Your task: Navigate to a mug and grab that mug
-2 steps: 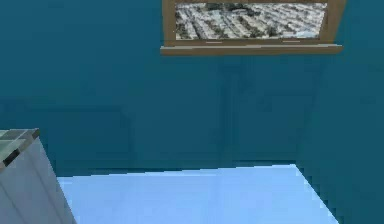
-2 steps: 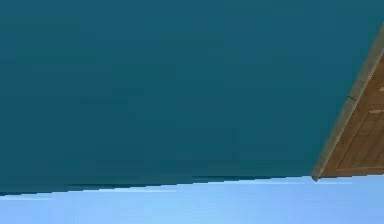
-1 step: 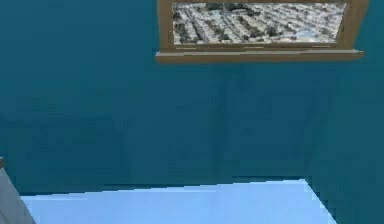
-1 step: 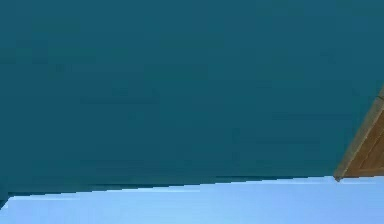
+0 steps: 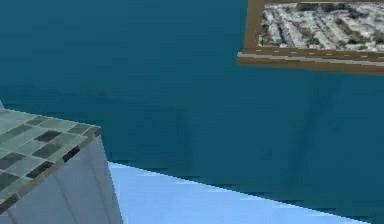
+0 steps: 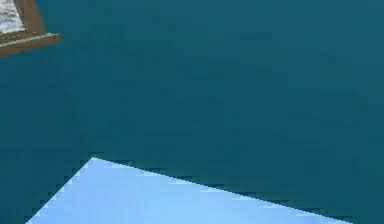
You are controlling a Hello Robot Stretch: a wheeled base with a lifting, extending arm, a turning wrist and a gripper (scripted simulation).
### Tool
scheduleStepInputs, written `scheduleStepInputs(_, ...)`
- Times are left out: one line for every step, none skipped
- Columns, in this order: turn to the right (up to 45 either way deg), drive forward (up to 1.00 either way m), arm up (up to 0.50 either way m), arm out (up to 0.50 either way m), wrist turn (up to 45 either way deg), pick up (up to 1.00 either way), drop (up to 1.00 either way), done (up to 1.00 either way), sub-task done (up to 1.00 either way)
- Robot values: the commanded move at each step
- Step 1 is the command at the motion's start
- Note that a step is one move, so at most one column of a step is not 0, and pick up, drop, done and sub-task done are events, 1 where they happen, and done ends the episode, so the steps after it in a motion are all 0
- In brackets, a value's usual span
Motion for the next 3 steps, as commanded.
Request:
scheduleStepInputs(0.0, 0.85, 0.00, 0.00, 0.0, 0.00, 0.00, 0.00, 0.00)
scheduleStepInputs(-42.0, 0.00, 0.00, 0.00, 0.0, 0.00, 0.00, 0.00, 0.00)
scheduleStepInputs(-3.0, 0.00, 0.00, 0.00, 0.0, 0.00, 0.00, 0.00, 0.00)
